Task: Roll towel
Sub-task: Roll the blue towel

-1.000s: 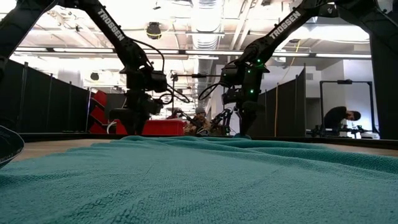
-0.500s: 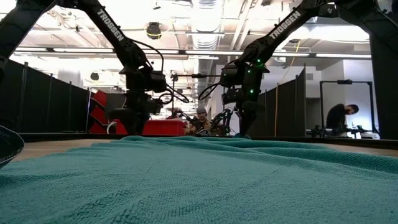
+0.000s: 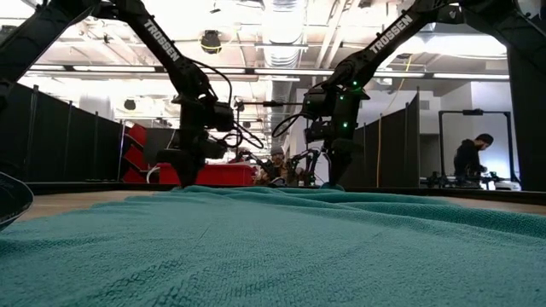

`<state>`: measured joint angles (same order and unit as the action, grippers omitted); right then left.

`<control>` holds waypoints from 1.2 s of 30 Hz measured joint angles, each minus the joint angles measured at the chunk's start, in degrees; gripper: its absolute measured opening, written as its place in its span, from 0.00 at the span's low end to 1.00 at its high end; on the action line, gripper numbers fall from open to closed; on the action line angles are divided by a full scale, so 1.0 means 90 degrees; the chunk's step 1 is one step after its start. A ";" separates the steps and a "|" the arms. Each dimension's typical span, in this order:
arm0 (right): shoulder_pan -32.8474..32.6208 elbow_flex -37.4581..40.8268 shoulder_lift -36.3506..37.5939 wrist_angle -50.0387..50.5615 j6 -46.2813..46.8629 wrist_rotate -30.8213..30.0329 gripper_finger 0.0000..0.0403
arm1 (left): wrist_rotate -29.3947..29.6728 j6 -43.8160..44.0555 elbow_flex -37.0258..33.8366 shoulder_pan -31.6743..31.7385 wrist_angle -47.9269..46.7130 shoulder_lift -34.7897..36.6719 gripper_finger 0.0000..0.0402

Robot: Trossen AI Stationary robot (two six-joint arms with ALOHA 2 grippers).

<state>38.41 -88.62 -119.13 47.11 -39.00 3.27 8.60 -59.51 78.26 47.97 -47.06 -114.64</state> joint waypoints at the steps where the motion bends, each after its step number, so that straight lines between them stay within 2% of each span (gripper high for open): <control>1: 0.0000 0.0000 0.0000 0.0000 0.0000 0.0000 0.00 | 0.0000 0.0044 0.0094 0.0004 0.0028 -0.0009 0.07; 5: -0.0002 0.0000 0.0000 0.0011 0.0002 0.0000 0.00 | -0.0002 0.0139 0.0347 0.0004 -0.0008 0.0016 0.03; 10: 0.0000 0.0000 0.0000 0.0024 -0.0004 0.0000 0.00 | 0.0018 0.0165 0.0367 0.0019 -0.0227 0.0016 0.03; 20: 0.0000 0.0000 0.0000 0.0019 -0.0046 -0.0002 0.00 | 0.0024 0.0202 0.0328 0.0031 -0.0223 0.0018 0.16; 25: 0.0000 0.0000 0.0000 0.0019 -0.0049 -0.0002 0.00 | 0.0024 0.0181 0.0328 0.0034 -0.0207 0.0018 0.20; 36: 0.0002 0.0000 0.0000 0.0005 -0.0049 -0.0002 0.00 | 0.0024 0.0144 0.0328 0.0034 -0.0210 0.0018 0.11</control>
<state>38.44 -88.62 -119.13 47.16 -39.44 3.25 8.82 -58.22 81.21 48.27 -48.95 -114.48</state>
